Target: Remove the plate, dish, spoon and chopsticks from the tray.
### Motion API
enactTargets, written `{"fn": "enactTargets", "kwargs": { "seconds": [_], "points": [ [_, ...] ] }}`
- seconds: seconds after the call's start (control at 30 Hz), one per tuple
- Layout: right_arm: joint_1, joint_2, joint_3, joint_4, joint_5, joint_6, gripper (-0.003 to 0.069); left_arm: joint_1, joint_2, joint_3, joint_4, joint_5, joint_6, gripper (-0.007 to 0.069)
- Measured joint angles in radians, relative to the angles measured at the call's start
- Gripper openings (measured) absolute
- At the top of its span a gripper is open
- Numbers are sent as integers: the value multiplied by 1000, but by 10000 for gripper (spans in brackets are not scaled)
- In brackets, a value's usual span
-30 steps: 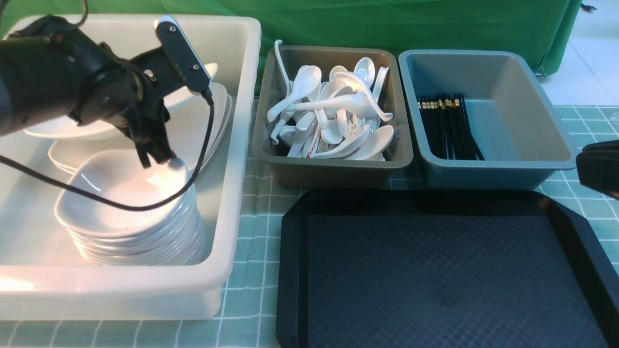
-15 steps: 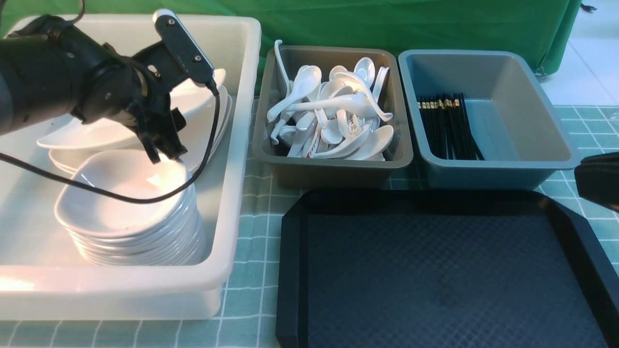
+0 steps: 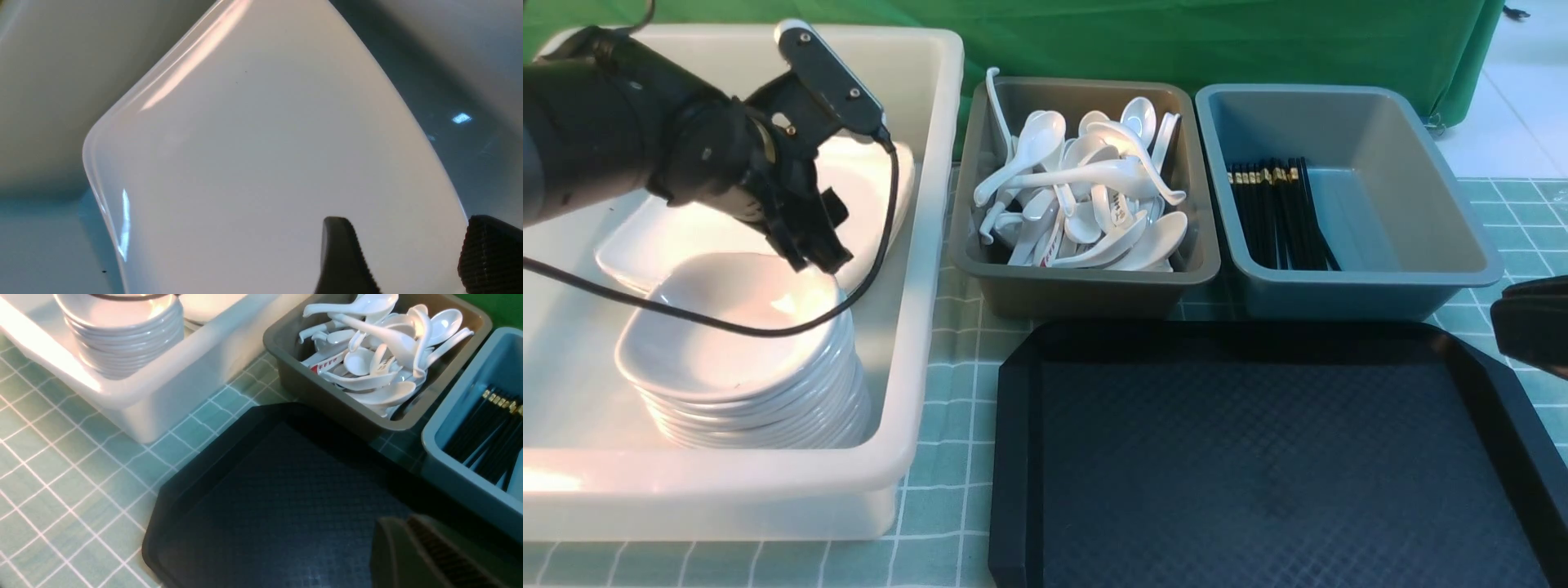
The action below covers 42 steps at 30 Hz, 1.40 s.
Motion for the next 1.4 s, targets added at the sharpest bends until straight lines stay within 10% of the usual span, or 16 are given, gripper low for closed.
{"fn": "enactTargets", "kwargs": {
  "seconds": [0.4, 0.6, 0.8, 1.4],
  "points": [
    [0, 0, 0, 2, 24, -17, 69, -31, -148, 0, -148, 8, -3, 338],
    [0, 0, 0, 2, 59, -21, 69, -129, -511, 48, -498, -22, 60, 57],
    [0, 0, 0, 2, 112, -19, 69, -188, -971, 385, -740, -218, 99, 6],
    [0, 0, 0, 3, 114, 72, 82, -191, -1362, 894, -718, -417, 102, 10]
  ]
}}
